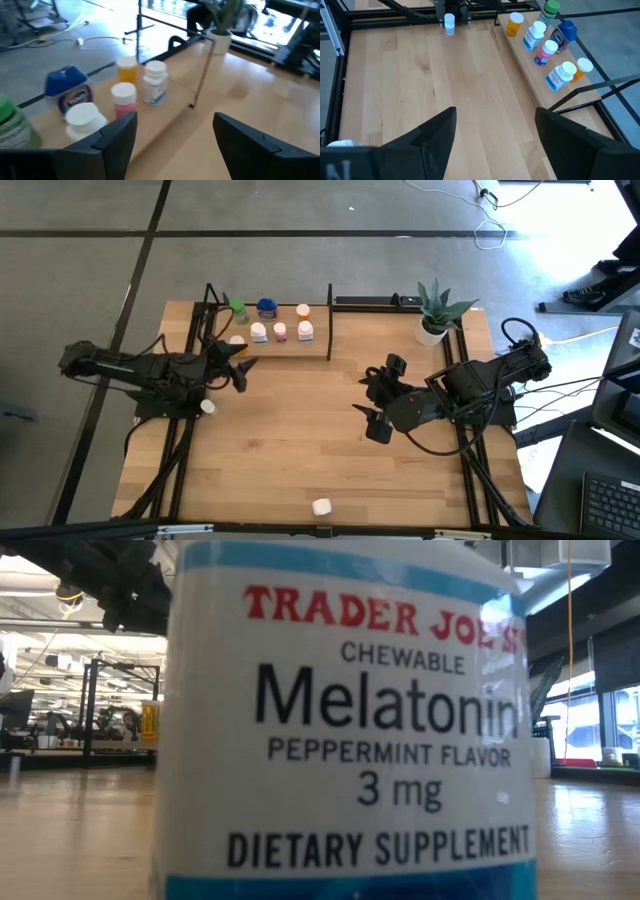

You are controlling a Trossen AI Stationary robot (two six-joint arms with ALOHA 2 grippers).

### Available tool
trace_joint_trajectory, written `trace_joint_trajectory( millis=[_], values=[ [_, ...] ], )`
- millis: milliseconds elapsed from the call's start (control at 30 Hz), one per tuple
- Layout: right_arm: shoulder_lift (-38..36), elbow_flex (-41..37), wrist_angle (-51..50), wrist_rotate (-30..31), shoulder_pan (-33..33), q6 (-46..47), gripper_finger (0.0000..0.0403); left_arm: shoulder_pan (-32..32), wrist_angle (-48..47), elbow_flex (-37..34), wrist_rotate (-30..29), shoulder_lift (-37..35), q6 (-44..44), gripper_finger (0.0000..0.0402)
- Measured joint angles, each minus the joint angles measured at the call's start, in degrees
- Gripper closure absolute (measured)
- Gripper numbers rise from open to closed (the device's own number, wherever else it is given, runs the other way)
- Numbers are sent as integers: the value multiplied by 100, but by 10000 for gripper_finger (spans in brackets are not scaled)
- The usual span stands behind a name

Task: Pick and place medicine bottles onto shelf by color
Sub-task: Put the orange pill bottle on the shelf

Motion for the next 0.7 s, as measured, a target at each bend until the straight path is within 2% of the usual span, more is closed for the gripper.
trace_joint_trajectory(
  millis=[200, 533, 700],
  values=[
    [0, 0, 0, -9, 0, 0, 130, -439, -166, 4, 291, 141, -24, 146],
    [0, 0, 5, -14, 0, 0, 130, -998, -473, 4, 604, 455, -558, 146],
    [0, 0, 5, -14, 0, 0, 130, -1144, -1062, 4, 916, 547, -1172, 146]
  ],
)
